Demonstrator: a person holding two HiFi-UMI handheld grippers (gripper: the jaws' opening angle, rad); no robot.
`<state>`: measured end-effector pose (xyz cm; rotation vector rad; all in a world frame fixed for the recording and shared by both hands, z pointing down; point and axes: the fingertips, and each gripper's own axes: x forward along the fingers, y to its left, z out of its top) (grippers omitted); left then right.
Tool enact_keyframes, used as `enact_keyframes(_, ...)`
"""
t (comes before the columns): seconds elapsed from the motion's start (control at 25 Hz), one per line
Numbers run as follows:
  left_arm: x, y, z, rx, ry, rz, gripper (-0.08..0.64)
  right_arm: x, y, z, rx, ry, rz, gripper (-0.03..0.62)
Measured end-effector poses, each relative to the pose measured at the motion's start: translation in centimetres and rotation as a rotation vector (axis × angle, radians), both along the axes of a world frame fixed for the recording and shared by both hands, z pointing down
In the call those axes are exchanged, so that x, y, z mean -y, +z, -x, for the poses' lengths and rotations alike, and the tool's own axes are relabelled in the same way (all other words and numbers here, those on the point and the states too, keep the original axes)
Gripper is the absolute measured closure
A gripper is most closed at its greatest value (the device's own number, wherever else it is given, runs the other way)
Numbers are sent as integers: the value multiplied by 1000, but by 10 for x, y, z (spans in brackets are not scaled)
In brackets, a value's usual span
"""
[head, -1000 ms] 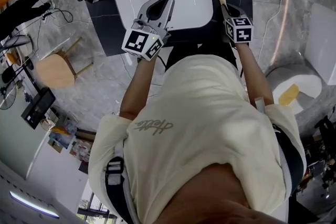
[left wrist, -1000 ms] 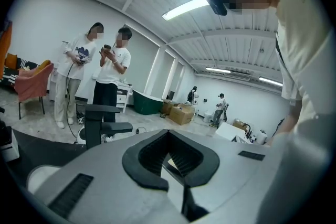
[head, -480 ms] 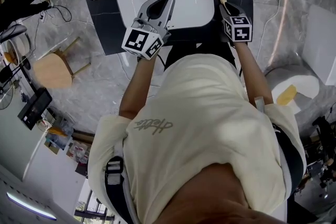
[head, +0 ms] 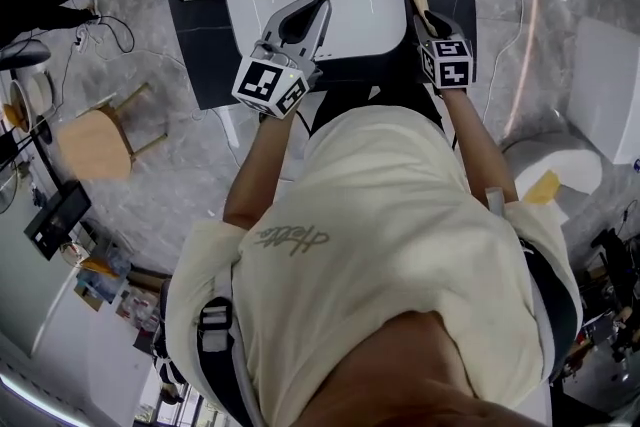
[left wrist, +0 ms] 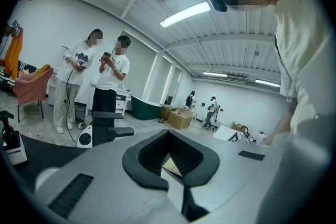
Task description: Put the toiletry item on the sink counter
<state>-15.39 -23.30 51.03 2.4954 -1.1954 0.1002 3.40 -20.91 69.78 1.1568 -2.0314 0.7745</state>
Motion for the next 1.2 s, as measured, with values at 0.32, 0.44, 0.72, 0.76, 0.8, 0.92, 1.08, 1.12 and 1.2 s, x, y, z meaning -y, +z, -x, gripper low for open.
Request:
enact_keyframes(0.32, -18, -27, 7, -27, 24, -59, 557, -19, -41, 2, 28, 43, -80, 515)
enact_keyframes(0.44, -25, -37, 7, -32, 45, -78, 557, -26, -56, 1, 23, 49, -122, 517)
enact_keyframes(0.72, -46, -44, 14, -44, 88, -87, 557, -50, -84, 0, 36, 100, -170, 595)
enact_keyframes(0.76, -48, -42, 15, -46, 94, -82, 557, -53, -88, 1, 41, 104, -176, 595)
enact_keyframes(0.8, -49, -39, 15, -48, 99, -79, 557, -55, -93, 1, 47, 107, -184, 595)
enact_keyframes(0.92, -50, -38, 14, -51, 107, -80, 557, -60, -111, 2, 65, 102, -218, 595)
enact_keyframes(1.08, -57, -46, 10, -55, 96, -96, 557, -65, -136, 6, 70, 34, -271, 595)
enact_keyframes(1.12, -59, -48, 8, -57, 90, -97, 557, -64, -142, 7, 77, 18, -285, 595)
enact_keyframes(1.2, -58, -54, 5, -76, 76, -93, 557, -60, -156, 5, 96, -3, -313, 597)
